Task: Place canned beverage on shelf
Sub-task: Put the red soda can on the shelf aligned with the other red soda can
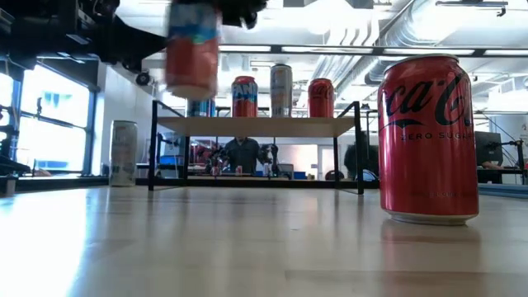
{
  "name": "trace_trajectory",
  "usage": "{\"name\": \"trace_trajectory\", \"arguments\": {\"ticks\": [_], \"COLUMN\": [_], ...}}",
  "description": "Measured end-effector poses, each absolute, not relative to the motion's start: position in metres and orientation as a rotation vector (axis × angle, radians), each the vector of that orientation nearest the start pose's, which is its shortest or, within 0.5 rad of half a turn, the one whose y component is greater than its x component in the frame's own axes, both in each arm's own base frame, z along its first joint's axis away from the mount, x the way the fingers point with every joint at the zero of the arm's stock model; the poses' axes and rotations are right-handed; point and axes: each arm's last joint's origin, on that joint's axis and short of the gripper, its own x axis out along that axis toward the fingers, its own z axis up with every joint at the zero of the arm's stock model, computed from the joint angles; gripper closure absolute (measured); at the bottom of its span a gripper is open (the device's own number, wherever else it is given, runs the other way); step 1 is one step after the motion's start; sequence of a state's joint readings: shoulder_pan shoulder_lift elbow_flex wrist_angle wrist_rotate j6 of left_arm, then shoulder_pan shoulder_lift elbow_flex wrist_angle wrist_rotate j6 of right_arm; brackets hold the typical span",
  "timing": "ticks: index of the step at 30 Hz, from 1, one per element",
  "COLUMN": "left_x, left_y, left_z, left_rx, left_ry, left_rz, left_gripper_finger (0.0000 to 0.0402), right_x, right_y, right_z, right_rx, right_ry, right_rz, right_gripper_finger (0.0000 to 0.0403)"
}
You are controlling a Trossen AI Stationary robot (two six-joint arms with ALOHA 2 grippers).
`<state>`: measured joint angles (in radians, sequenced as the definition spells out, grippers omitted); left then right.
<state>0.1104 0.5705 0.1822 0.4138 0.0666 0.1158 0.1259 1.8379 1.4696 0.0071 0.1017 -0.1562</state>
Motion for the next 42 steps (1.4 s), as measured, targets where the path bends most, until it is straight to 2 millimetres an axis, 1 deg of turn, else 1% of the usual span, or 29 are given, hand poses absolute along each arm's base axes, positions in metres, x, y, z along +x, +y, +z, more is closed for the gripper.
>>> {"name": "trace_trajectory", "arguments": {"ticks": [3, 5, 8, 10, 13, 15, 18, 23, 26, 30, 32, 38, 42], "left_x": [0.143, 0.143, 0.143, 0.143, 0.143, 0.143, 0.143, 0.143, 0.143, 0.143, 0.143, 0.143, 0.143], "left_y": [0.014, 0.014, 0.014, 0.014, 0.014, 0.014, 0.014, 0.014, 0.014, 0.014, 0.014, 0.014, 0.014], "left_z": [0.212, 0.212, 0.213, 0.214, 0.215, 0.215, 0.215, 0.215, 0.215, 0.215, 0.215, 0.215, 0.215], "left_rx": [0.122, 0.134, 0.139, 0.140, 0.141, 0.146, 0.157, 0.156, 0.148, 0.148, 0.149, 0.149, 0.148], "left_ry": [-0.027, -0.030, -0.041, -0.050, -0.057, -0.057, -0.056, -0.062, -0.056, -0.055, -0.055, -0.056, -0.056], "left_rz": [0.047, 0.047, 0.048, 0.049, 0.049, 0.049, 0.050, 0.051, 0.051, 0.051, 0.051, 0.052, 0.053], "left_gripper_finger": [0.0401, 0.0401, 0.0401, 0.0401, 0.0401, 0.0401, 0.0401, 0.0401, 0.0401, 0.0401, 0.0401, 0.0401, 0.0401], "right_x": [0.414, 0.407, 0.398, 0.394, 0.388, 0.385, 0.386, 0.391, 0.391, 0.389, 0.389, 0.395, 0.397], "right_y": [0.007, -0.022, -0.062, -0.085, -0.111, -0.123, -0.136, -0.156, -0.165, -0.171, -0.171, -0.175, -0.176], "right_z": [0.314, 0.323, 0.330, 0.333, 0.338, 0.343, 0.342, 0.324, 0.322, 0.321, 0.321, 0.313, 0.310], "right_rx": [-0.194, -0.184, -0.172, -0.163, -0.171, -0.178, -0.181, -0.166, -0.168, -0.181, -0.179, -0.182, -0.182], "right_ry": [0.358, 0.354, 0.335, 0.340, 0.347, 0.344, 0.338, 0.381, 0.375, 0.368, 0.367, 0.374, 0.374], "right_rz": [0.004, -0.023, -0.028, -0.037, -0.055, -0.064, -0.027, 0.021, 0.007, -0.008, -0.008, -0.025, -0.028], "right_gripper_finger": [0.0131, 0.0131, 0.0131, 0.0131, 0.0131, 0.0131, 0.0131, 0.0131, 0.0131, 0.0131, 0.0131, 0.0130, 0.0118]}}
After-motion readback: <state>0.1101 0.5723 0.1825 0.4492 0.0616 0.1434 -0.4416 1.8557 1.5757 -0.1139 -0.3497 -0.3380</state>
